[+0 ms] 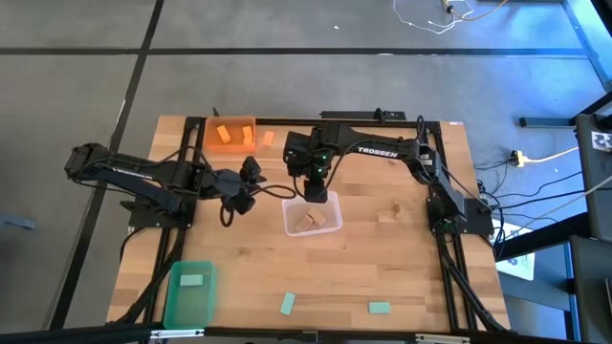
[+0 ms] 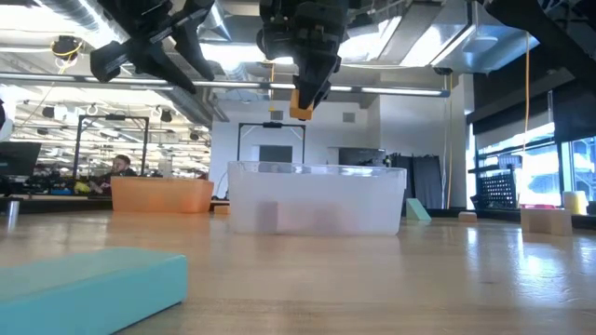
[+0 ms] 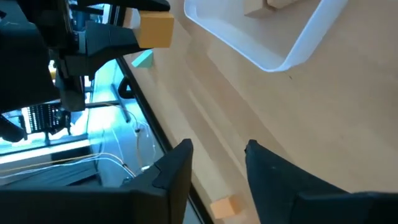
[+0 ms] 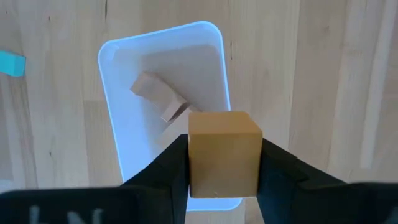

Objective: Sort & place blocks by color
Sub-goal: Put the yellow block into the orange bin

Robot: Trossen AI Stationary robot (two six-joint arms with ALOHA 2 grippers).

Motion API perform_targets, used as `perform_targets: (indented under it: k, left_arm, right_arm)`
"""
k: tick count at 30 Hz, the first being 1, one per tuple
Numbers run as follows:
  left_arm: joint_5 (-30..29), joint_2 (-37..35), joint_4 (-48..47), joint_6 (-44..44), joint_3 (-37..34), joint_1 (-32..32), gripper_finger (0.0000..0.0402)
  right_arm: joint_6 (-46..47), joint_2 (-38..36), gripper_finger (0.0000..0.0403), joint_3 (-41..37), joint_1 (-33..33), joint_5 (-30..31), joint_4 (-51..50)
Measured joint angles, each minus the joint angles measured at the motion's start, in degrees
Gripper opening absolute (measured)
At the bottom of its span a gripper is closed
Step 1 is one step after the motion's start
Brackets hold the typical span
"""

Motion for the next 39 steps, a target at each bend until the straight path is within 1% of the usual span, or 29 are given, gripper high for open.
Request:
perform_targets:
  k: [5,9,14,30,34,36,39]
  left_arm:
    - [-0.1,0.0,0.0,3.2,0.0,0.0,0.0181]
    - [-0.3,0.0,0.1,1.9,0.0,0.4,0.0202]
    - [0.7,0.0,0.4,-2.0,0.0,0.6,0.0202]
    - [0.7,0.0,1.1,-2.2,0.0,0.6,0.0203]
    - [0.8,0.0,1.8,-2.8,0.0,0.6,0.0202]
    - [1.7,0.0,1.8,-4.8,0.0,0.6,0.0202]
    - [5.6,0.0,2.1,-5.3,0.0,0.6,0.0202]
  right_arm:
    - [0.0,0.0,0.0132,0.0,0.0,0.0,0.0]
    - [0.0,0.0,0.0132,0.0,0.0,0.0,0.0]
    - [0.0,0.0,0.0132,0.0,0.0,0.0,0.0]
    - [-1.7,0.0,0.0132,0.0,0.1,-0.1,-0.1]
    - [-2.9,0.0,0.0132,0.0,0.1,-3.4,-0.7]
    - [-2.9,0.0,0.0132,0.0,0.1,-4.0,-0.7]
    - [-2.8,0.0,0.0132,0.0,0.1,-4.0,-0.9]
